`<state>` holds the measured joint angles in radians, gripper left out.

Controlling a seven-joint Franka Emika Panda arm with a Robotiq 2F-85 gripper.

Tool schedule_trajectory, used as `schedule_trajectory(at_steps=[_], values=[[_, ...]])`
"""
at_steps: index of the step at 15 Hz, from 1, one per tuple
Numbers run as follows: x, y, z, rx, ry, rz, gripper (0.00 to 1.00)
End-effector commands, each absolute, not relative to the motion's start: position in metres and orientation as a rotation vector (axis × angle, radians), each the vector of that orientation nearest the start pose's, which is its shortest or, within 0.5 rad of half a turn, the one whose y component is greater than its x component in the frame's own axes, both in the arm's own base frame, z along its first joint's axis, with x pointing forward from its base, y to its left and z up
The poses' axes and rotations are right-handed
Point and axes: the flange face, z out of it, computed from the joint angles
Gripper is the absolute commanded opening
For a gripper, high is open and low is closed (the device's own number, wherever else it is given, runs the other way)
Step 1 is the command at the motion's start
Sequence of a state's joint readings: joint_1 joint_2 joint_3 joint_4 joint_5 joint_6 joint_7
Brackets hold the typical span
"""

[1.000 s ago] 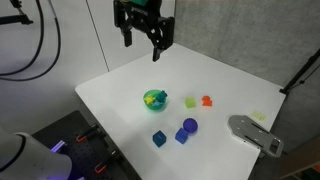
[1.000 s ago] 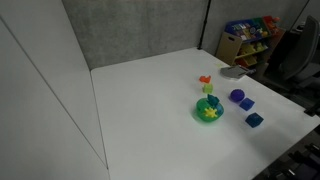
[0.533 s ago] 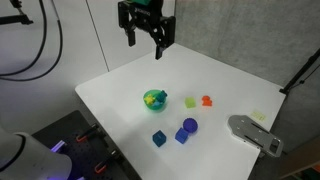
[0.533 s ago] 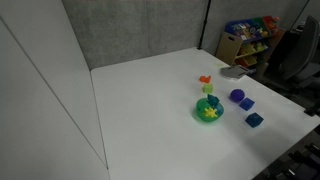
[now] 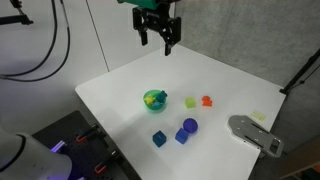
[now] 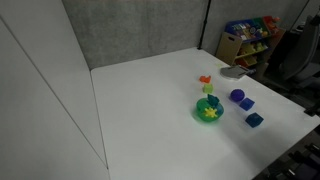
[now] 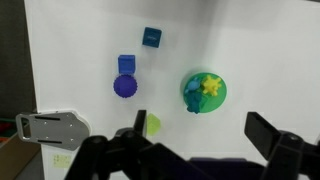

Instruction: Pick up the blue block on the left side of the table and put it in the green bowl

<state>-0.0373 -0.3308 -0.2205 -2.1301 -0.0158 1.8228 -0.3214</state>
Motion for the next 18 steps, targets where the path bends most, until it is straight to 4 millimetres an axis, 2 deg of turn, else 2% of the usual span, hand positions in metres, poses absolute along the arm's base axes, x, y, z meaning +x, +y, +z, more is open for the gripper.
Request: schedule_trajectory(at_steps=[1, 5, 8, 13, 18], values=[[0.471, -0.124, 0.529, -3.093, -0.059, -0.058, 1.0], [0.49, -0.116, 0.491, -3.108, -0.045, -0.043, 1.0], [0.494, -0.114, 0.457, -3.126, -0.034, 0.017, 1.0], [0.483, -0.125, 0.389, -3.13, 0.014, 0.104, 1.0], [0.464, -0.139, 0.323, -3.136, 0.079, 0.093, 1.0]])
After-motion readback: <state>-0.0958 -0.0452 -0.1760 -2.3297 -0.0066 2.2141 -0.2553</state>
